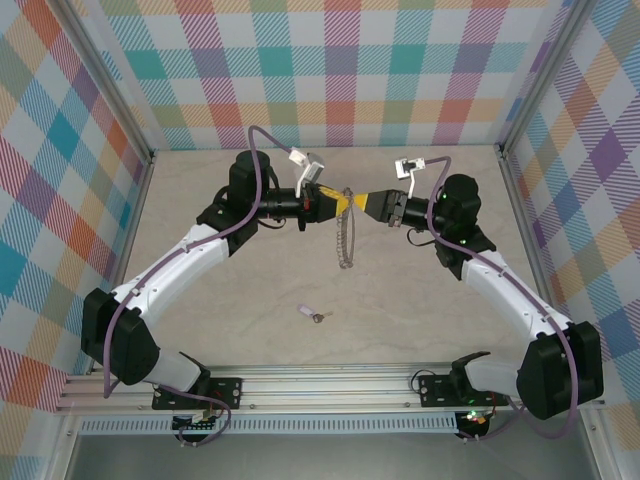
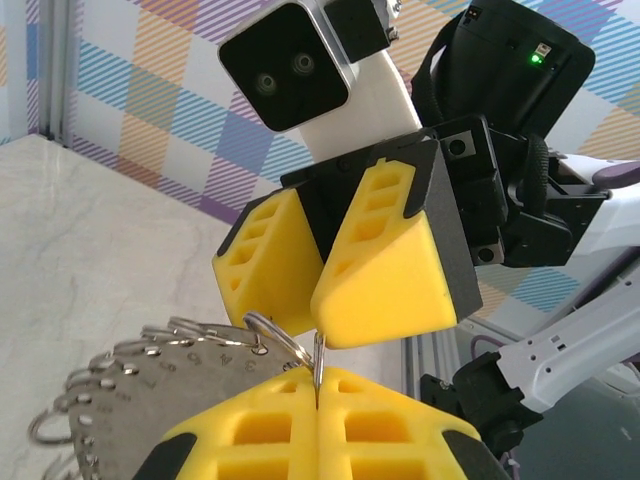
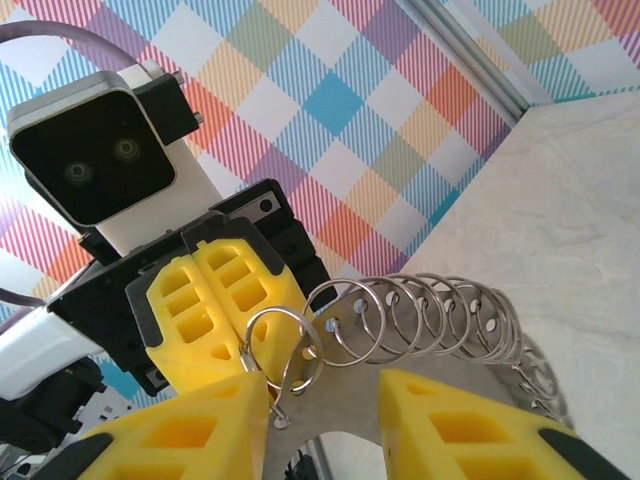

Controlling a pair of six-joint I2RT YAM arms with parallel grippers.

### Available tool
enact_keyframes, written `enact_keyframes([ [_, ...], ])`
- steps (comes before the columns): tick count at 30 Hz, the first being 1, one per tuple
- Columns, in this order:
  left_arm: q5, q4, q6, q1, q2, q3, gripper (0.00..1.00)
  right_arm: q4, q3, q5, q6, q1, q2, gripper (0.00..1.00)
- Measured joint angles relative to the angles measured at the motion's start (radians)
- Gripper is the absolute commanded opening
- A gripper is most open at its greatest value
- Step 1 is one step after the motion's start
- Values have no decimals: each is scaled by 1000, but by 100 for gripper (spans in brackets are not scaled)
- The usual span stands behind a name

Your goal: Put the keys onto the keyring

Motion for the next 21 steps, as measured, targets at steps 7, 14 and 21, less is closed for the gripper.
enact_keyframes([
  [7, 23, 0, -11, 3, 4, 1, 0, 23, 0, -18, 2, 24, 0, 31],
  [14, 27, 0, -12, 5, 8, 1, 0, 27, 1, -18, 1, 29, 6, 19],
  [21, 34, 0, -14, 7, 15, 3, 0, 26, 2, -18, -2, 29, 6, 17],
])
